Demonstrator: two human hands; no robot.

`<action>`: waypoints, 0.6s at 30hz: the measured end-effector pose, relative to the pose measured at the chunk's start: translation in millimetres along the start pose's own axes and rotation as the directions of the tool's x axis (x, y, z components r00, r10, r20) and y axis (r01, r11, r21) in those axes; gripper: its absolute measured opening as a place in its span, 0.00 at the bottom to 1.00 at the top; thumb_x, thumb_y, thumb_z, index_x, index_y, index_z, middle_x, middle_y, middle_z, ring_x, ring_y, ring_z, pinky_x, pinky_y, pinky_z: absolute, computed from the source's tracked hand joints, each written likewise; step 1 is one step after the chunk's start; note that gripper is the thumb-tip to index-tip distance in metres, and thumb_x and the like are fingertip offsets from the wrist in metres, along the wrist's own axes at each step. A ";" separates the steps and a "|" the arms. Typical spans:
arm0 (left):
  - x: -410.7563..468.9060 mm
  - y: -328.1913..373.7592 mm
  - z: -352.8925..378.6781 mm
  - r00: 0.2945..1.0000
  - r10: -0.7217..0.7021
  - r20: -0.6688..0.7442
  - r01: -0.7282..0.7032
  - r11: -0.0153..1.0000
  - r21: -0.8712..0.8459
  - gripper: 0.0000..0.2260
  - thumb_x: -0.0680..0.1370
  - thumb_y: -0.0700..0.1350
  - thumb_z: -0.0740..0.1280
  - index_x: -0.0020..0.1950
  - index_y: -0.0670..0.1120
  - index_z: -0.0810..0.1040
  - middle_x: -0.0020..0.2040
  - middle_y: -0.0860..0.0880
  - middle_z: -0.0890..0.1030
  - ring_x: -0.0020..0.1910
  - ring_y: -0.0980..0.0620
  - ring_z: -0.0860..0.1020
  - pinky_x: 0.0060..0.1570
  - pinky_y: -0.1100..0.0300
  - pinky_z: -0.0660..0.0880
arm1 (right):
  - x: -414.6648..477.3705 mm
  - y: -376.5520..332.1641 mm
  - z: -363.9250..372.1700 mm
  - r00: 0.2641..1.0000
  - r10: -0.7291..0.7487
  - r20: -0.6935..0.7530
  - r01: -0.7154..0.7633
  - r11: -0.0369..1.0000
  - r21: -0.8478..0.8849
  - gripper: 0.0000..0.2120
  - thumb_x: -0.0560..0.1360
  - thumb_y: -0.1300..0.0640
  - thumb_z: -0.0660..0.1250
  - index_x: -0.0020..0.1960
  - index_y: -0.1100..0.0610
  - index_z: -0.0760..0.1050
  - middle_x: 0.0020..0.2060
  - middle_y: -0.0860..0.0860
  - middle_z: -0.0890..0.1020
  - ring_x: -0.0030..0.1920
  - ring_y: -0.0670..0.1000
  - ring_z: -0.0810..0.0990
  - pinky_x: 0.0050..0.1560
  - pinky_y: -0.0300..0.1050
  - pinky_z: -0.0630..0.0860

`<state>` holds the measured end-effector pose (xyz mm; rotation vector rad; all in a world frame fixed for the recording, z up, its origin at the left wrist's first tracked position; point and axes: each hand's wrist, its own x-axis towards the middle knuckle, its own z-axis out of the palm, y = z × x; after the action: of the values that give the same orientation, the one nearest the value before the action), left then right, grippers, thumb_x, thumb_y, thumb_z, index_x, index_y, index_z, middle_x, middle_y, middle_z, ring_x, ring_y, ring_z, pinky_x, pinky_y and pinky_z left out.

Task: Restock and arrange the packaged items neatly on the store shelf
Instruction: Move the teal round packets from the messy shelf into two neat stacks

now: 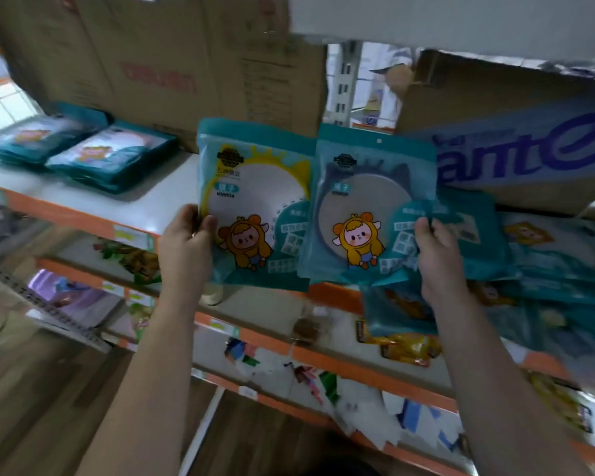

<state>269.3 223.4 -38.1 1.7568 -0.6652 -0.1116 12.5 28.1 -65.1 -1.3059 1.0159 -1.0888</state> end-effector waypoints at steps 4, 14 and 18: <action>31.8 -25.6 -57.4 1.000 0.006 0.011 -0.007 1.000 0.027 0.03 0.79 0.43 0.63 0.48 0.47 0.76 0.44 0.47 0.80 0.44 0.45 0.78 0.44 0.48 0.77 | -21.5 5.5 67.0 0.999 0.037 -0.007 -0.037 0.997 0.062 0.11 0.83 0.53 0.58 0.47 0.51 0.77 0.40 0.45 0.83 0.40 0.44 0.83 0.39 0.41 0.79; 95.7 -84.4 -114.3 0.996 -0.081 -0.044 0.080 0.997 -0.020 0.04 0.81 0.45 0.61 0.51 0.47 0.75 0.44 0.51 0.79 0.46 0.49 0.78 0.42 0.56 0.74 | -21.0 16.0 187.3 0.996 0.054 0.070 -0.058 0.996 0.061 0.10 0.82 0.54 0.59 0.48 0.52 0.77 0.37 0.43 0.85 0.39 0.42 0.83 0.35 0.36 0.78; 142.3 -104.1 -132.9 0.996 -0.044 -0.074 0.045 0.999 0.012 0.04 0.81 0.44 0.61 0.50 0.48 0.75 0.42 0.54 0.78 0.42 0.54 0.76 0.40 0.56 0.73 | 1.9 21.2 242.2 0.995 0.040 0.091 -0.047 0.996 0.077 0.10 0.82 0.53 0.59 0.48 0.52 0.77 0.37 0.43 0.85 0.39 0.42 0.84 0.33 0.36 0.78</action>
<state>481.1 283.4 -55.8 1.7802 -0.5751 -0.0728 250.3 76.6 -80.4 -1.2518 0.9218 -1.0190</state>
